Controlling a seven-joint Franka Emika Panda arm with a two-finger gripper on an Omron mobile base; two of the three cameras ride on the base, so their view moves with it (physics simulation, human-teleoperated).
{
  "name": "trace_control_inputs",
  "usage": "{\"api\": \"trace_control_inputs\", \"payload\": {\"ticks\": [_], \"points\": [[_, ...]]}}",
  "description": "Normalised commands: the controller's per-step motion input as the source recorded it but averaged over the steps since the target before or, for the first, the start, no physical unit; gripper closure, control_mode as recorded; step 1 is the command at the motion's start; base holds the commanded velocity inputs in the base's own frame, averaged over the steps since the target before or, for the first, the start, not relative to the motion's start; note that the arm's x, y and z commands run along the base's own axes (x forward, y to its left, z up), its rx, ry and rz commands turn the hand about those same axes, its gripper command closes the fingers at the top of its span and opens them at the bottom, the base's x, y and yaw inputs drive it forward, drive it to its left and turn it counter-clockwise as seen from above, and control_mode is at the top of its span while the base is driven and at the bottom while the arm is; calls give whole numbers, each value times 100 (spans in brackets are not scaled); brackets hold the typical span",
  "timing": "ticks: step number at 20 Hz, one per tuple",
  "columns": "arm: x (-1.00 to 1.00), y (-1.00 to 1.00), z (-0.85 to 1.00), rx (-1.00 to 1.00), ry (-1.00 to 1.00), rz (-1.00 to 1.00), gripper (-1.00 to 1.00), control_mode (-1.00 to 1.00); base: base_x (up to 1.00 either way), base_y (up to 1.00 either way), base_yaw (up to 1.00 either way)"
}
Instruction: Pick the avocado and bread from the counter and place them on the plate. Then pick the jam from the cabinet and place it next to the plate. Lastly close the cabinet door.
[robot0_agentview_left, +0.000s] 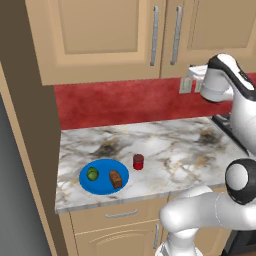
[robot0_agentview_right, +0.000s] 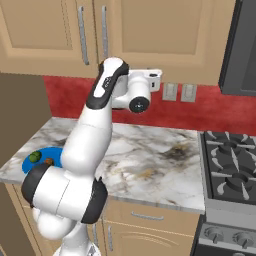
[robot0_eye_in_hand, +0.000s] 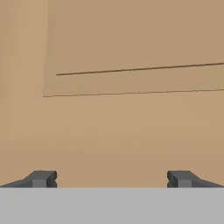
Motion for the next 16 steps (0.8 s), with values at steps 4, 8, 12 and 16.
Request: {"api": "trace_control_inputs", "payload": {"ticks": [4, 8, 12, 16], "points": [[23, 100, -4, -3, -6, -15, -100, -100, 0, 0, 0], [9, 100, 0, -1, 0, -13, -100, -100, 0, 0, 0], [19, 100, 0, 0, 0, -10, -100, -100, 0, 0, 0], [33, 77, 0, 1, 10, -5, -100, -100, 0, 0, 0]]}}
